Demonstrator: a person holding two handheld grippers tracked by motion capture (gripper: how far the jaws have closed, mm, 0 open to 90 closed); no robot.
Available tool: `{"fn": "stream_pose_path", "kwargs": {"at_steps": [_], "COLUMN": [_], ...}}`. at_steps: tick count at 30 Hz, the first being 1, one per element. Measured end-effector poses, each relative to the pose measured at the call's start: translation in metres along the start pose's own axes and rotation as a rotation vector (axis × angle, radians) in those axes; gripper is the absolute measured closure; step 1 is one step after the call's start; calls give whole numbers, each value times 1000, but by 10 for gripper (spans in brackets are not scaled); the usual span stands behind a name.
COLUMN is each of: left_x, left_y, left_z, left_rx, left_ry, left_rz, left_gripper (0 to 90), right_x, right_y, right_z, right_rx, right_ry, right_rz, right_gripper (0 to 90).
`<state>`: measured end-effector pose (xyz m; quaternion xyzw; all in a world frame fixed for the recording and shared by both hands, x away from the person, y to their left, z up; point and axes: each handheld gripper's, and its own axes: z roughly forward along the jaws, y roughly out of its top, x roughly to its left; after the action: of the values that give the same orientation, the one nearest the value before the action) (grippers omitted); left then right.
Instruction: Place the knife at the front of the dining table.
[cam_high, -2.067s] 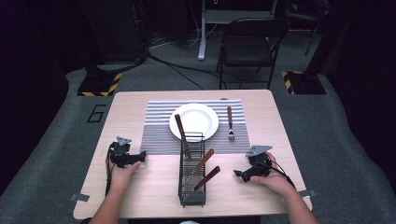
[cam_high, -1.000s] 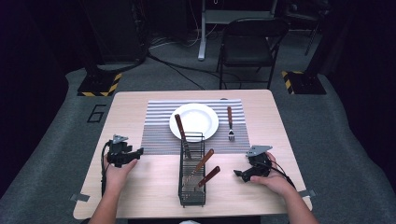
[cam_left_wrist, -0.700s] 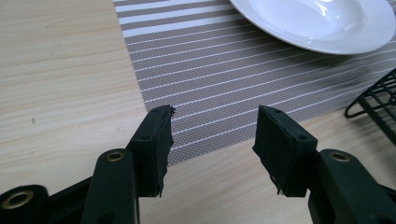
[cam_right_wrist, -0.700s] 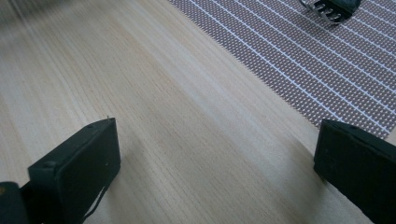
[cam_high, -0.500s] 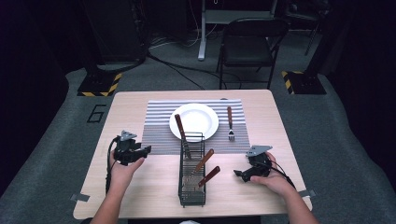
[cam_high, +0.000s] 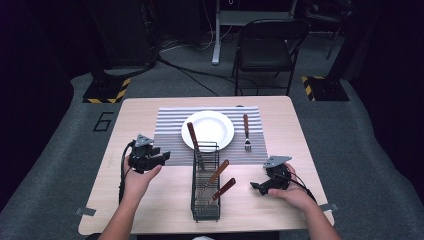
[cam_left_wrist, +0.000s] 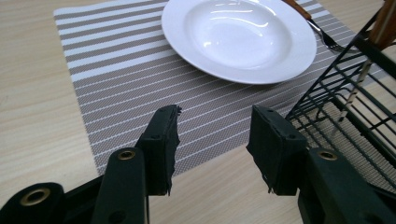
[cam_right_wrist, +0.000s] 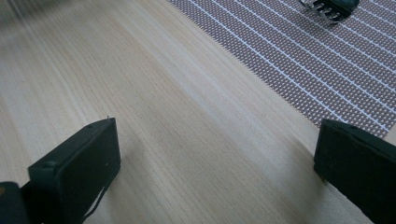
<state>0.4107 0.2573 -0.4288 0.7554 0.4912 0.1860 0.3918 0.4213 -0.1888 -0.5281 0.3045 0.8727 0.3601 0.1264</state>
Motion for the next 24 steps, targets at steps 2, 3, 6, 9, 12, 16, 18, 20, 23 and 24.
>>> {"fn": "stream_pose_path", "kwargs": {"at_steps": [2, 3, 6, 9, 12, 16, 18, 20, 23, 24], "left_x": [-4, -5, -11, -16, -20, -26, -32, -34, -36, -38], "left_y": [4, 6, 13, 20, 26, 30, 33, 33, 35, 35], "left_z": [-1, -2, -4, -6, -7, -8, -6, -3, 0, 1], "left_rx": [-2, -2, -14, -27, -33, -43, -41, -42, -35, -36], "left_ry": [-8, -14, -31, -48, -67, -81, -94, -97, -109, -113], "left_rz": [13, 21, 32, 42, 51, 72, 84, 81, 82, 82], "left_gripper": [524, 528, 536, 546, 556, 559, 562, 566, 579, 584], "right_x": [0, 0, 0, 0, 0, 0, 0, 0, 0, 0], "right_y": [0, 0, 0, 0, 0, 0, 0, 0, 0, 0], "right_z": [0, 0, 0, 0, 0, 0, 0, 0, 0, 0], "right_rx": [0, 1, 1, 1, 1, 1, 0, 0, 0, 0], "right_ry": [-1, -1, -1, -1, -1, -2, 0, 0, 0, 0], "right_rz": [2, 1, 0, 1, 1, 2, 4, 4, 4, 4], "right_gripper": [0, 0, 0, 0, 0, 0, 0, 0, 0, 0]}}
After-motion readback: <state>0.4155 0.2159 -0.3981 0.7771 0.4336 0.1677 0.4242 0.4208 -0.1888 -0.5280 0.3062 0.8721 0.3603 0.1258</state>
